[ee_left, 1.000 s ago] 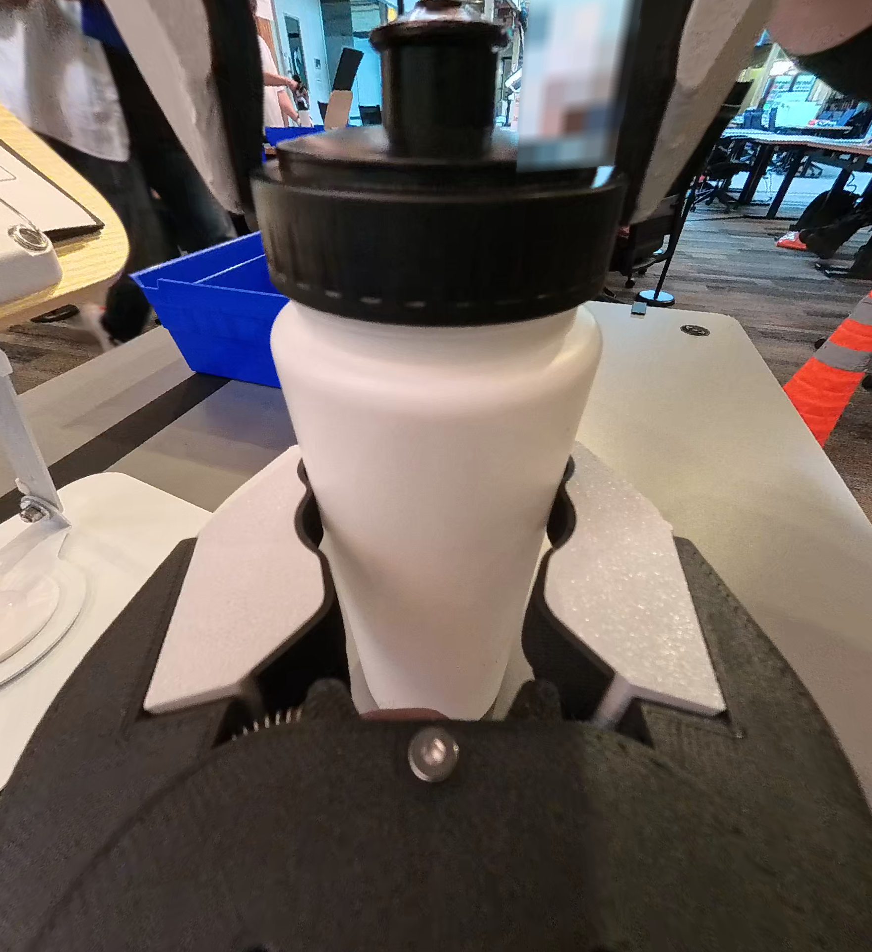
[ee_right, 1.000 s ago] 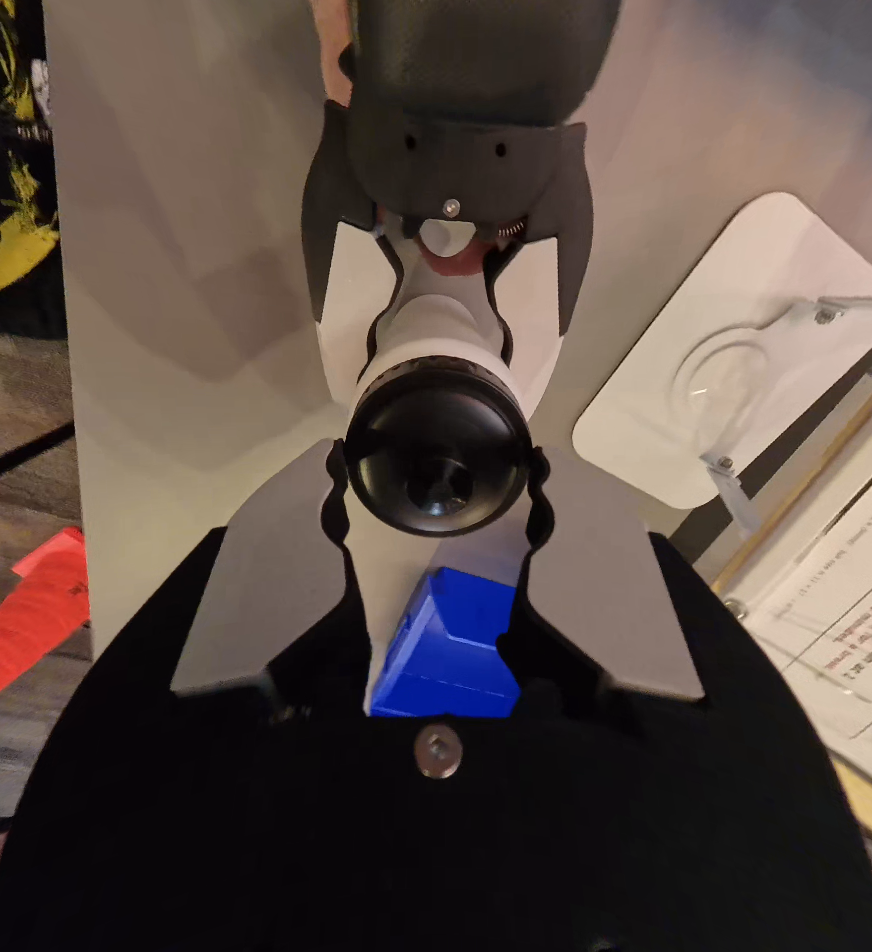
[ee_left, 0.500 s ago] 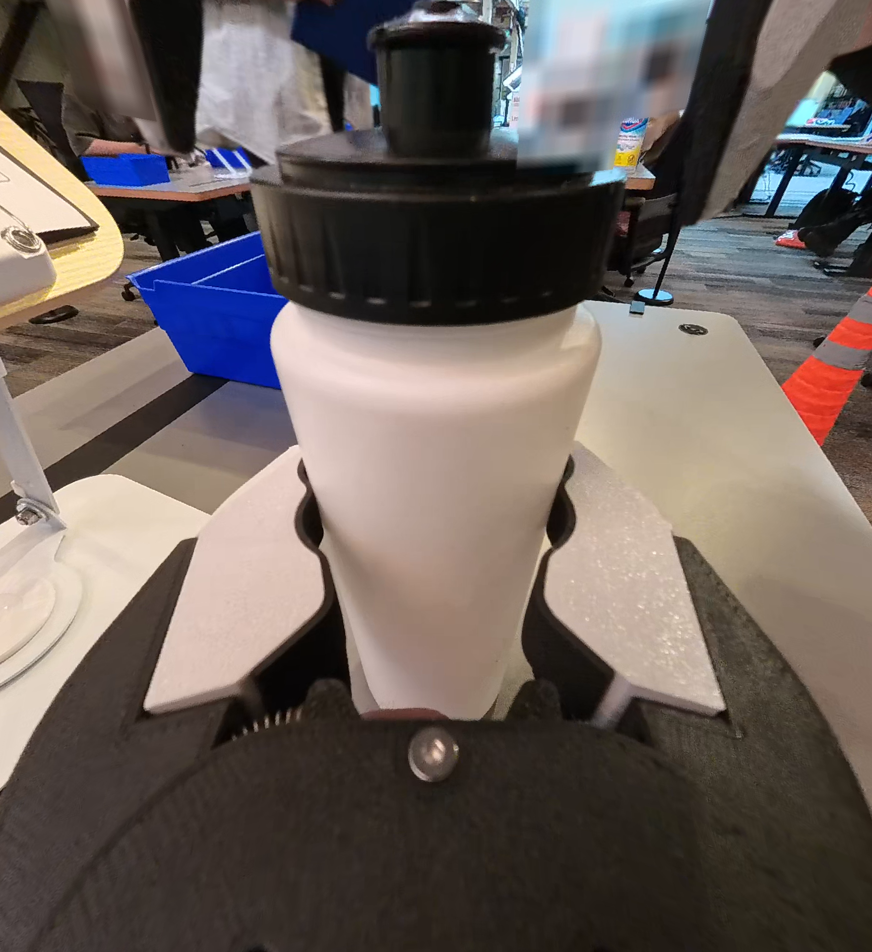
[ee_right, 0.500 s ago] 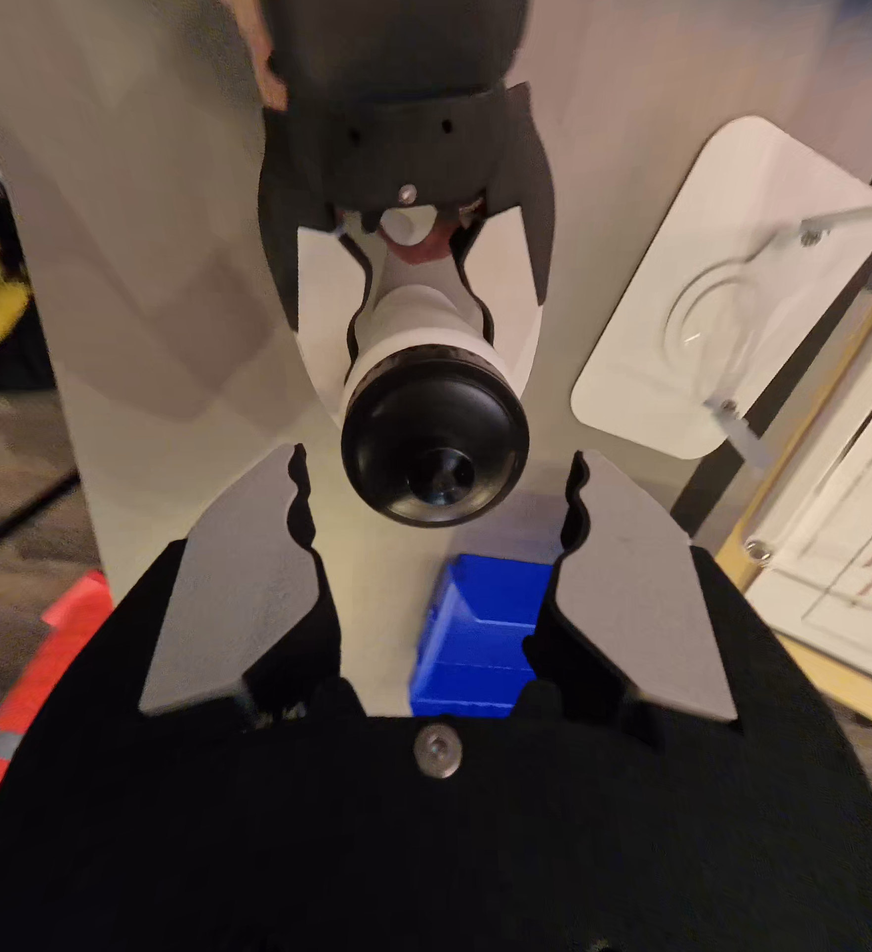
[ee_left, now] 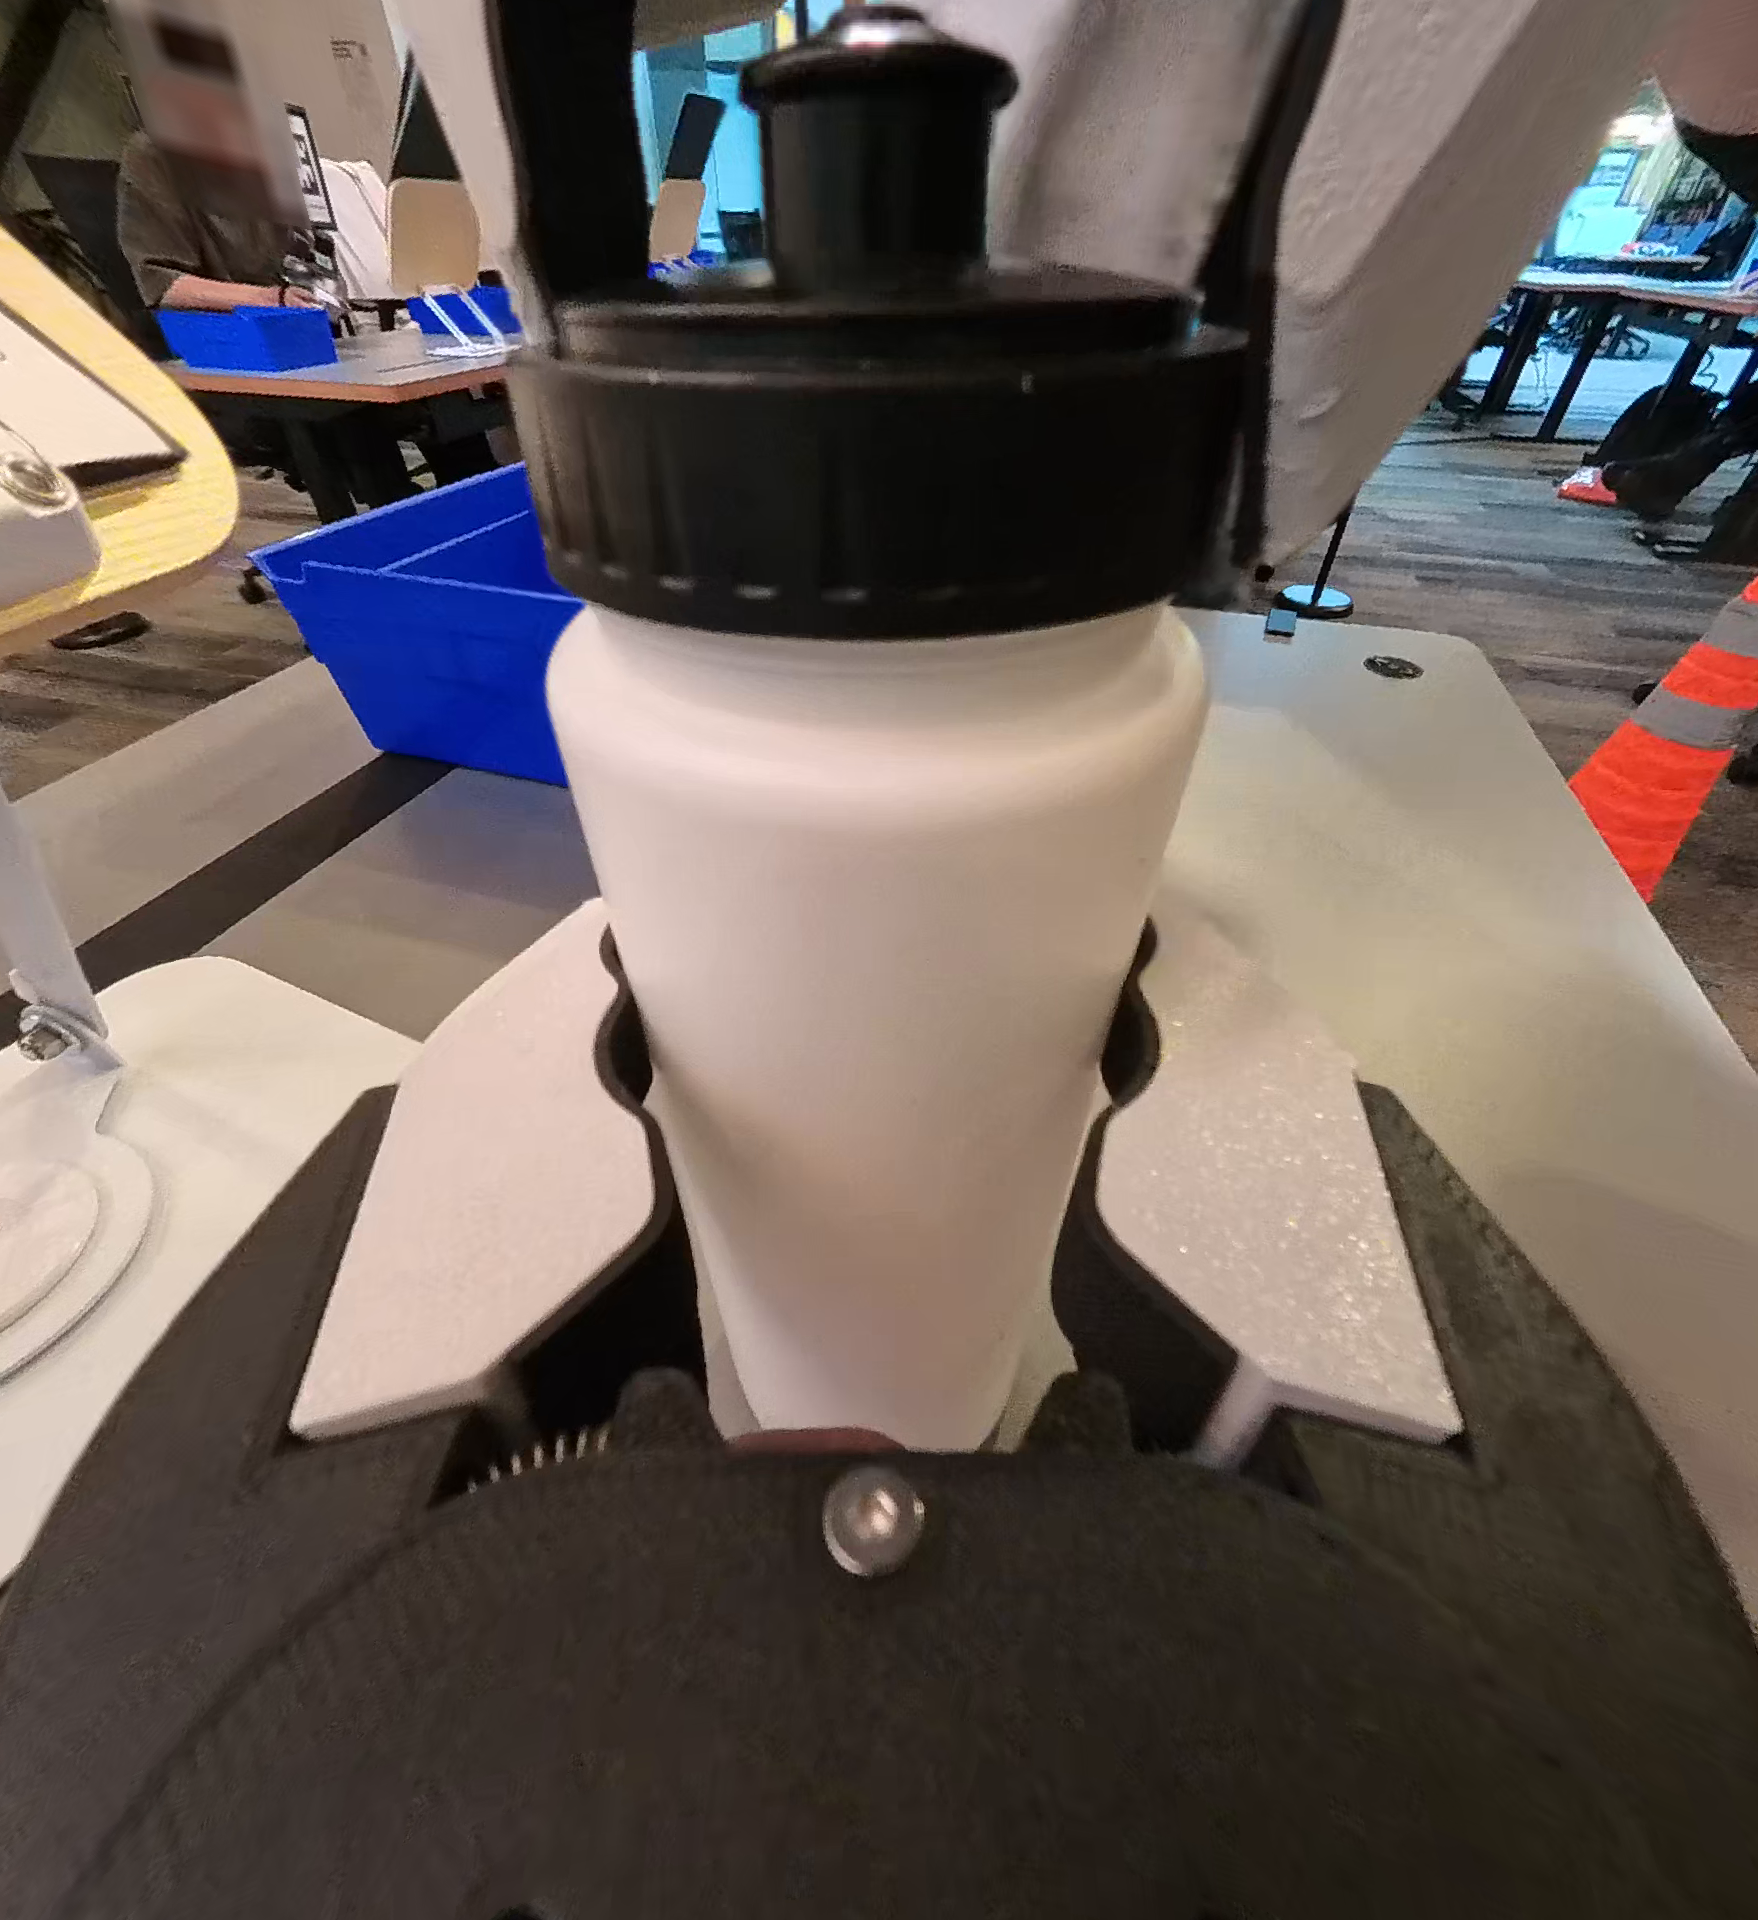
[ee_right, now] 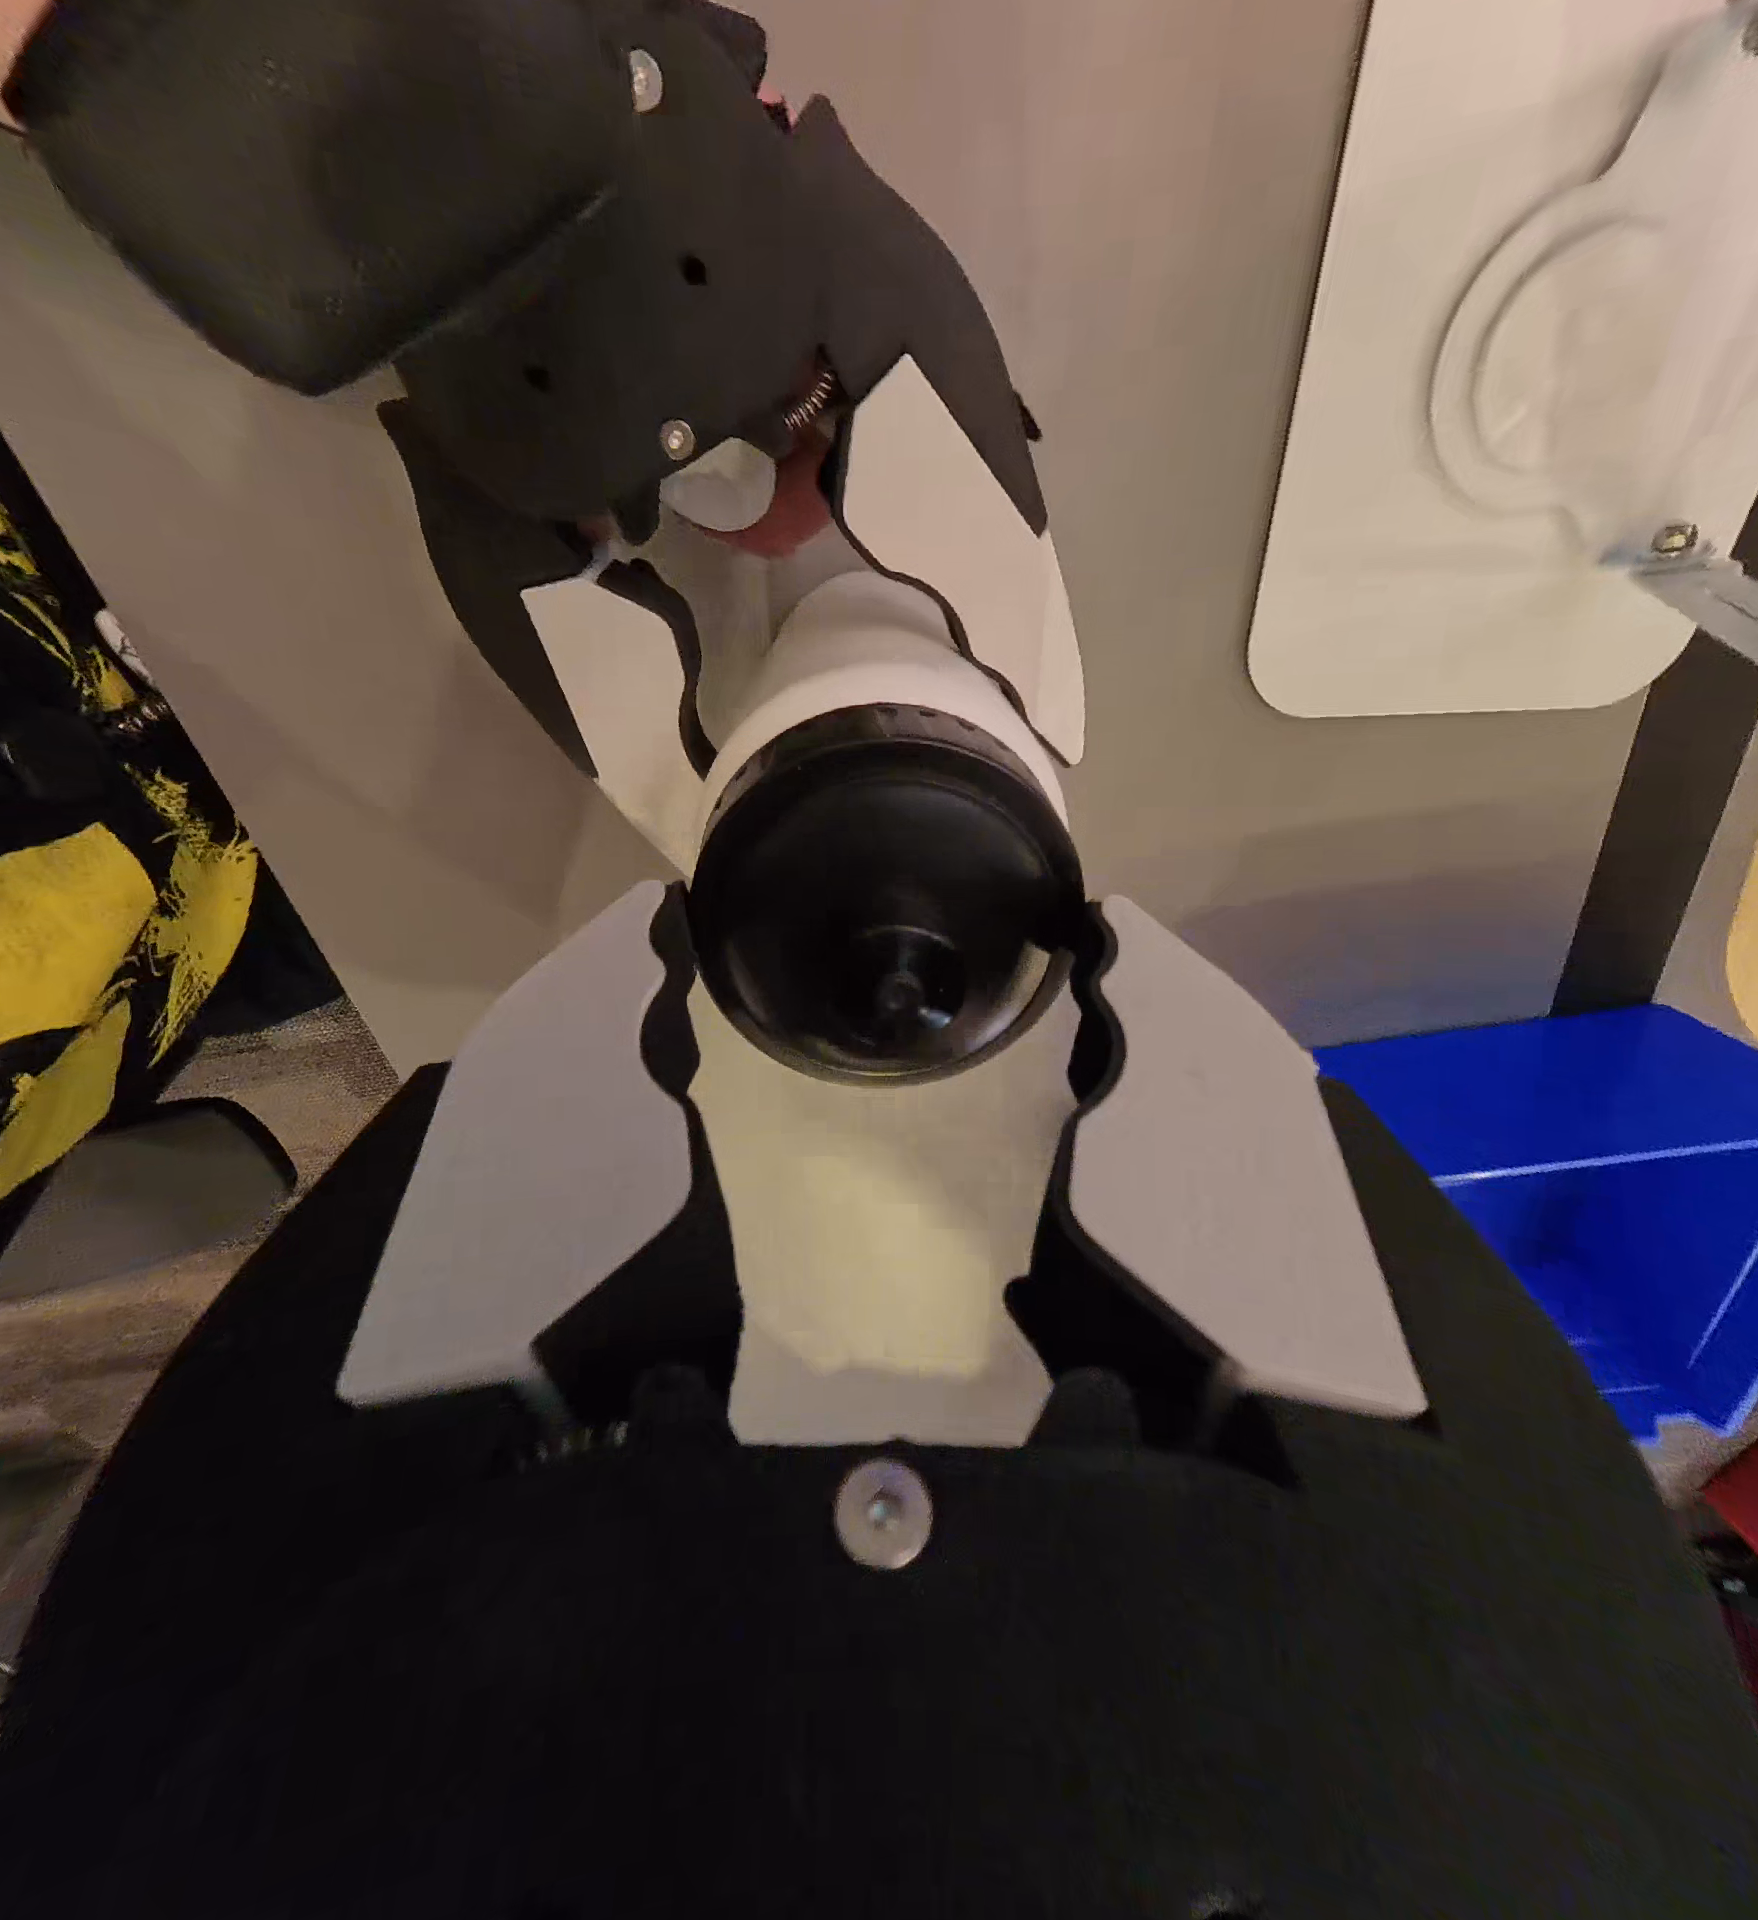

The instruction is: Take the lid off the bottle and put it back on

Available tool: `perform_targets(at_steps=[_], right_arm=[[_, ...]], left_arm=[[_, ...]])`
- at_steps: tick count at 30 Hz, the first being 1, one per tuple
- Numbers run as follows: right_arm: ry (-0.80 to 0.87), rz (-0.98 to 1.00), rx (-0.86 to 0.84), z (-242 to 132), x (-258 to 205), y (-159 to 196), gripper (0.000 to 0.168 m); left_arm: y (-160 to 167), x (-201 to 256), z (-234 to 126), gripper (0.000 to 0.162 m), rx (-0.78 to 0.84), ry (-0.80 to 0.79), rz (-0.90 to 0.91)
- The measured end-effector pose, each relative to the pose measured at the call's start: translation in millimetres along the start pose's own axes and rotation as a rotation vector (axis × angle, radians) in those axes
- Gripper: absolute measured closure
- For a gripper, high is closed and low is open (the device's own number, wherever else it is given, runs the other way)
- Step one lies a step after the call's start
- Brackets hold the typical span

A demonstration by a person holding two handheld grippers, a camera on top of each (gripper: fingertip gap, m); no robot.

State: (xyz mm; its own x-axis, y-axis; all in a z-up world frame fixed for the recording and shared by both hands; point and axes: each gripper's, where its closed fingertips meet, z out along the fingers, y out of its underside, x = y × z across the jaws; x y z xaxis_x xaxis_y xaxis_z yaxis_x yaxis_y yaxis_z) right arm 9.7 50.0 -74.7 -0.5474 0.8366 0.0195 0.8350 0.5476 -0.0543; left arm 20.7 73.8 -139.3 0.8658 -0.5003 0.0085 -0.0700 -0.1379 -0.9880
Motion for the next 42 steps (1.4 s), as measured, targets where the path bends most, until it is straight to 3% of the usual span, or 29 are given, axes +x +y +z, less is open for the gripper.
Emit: perform_targets(at_steps=[2, 4, 5, 8, 11, 14, 18, 20, 23, 25, 28, 30, 32, 35, 39, 42], right_arm=[[-0.008, -0.067, -0.004, 0, -1, 1, 0.096], [0.013, -0.192, 0.004, -1, 2, 1, 0.071], [0.032, -0.272, 0.008, -2, 3, 0, 0.07], [0.042, -0.462, 0.015, -3, 3, -3, 0.073], [0.021, -0.566, -0.006, 1, 1, -3, 0.092], [-0.008, -0.497, -0.029, 3, 1, -3, 0.096], [-0.031, -0.091, 0.01, 3, 2, -6, 0.095], [-0.007, -0.005, 0.017, 4, -1, -3, 0.096], [0.013, -0.108, -0.011, 3, -5, 3, 0.095], [0.034, -0.238, -0.014, 3, -1, 5, 0.078], [0.049, -0.419, -0.017, 3, 0, 5, 0.072], [0.036, -0.485, -0.013, 3, -2, 3, 0.077], [0.026, -0.521, -0.028, 6, -2, 4, 0.094], [0.008, -0.445, -0.033, 8, -2, 4, 0.093], [-0.004, -0.052, -0.037, 8, -3, 7, 0.093], [0.018, 0.002, -0.042, 8, -5, 8, 0.093]], left_arm=[[0, 0, -1, 0.075, 0.001, 0.003, 0.005], [0, 0, -1, 0.075, 0.002, 0.0, 0.005], [0, 0, -1, 0.075, 0.001, -0.001, 0.005], [0, 0, -1, 0.075, 0.002, 0.003, 0.004], [0, 0, -1, 0.075, 0.003, 0.005, 0.004], [0, -1, -1, 0.075, 0.005, 0.002, 0.0], [-1, -3, -2, 0.075, 0.012, 0.0, -0.02], [0, 0, -1, 0.075, 0.005, 0.006, 0.003], [0, 5, 2, 0.075, 0.0, 0.012, 0.013], [0, 5, 2, 0.075, 0.001, 0.014, 0.01], [0, 5, 2, 0.075, 0.0, 0.015, 0.01], [0, 5, 2, 0.075, 0.001, 0.018, 0.009], [0, 5, 2, 0.075, 0.002, 0.018, 0.009], [0, 5, 2, 0.075, 0.002, 0.017, 0.007], [0, 4, 3, 0.075, 0.003, 0.015, 0.005], [0, 6, 4, 0.075, 0.005, 0.02, 0.009]])
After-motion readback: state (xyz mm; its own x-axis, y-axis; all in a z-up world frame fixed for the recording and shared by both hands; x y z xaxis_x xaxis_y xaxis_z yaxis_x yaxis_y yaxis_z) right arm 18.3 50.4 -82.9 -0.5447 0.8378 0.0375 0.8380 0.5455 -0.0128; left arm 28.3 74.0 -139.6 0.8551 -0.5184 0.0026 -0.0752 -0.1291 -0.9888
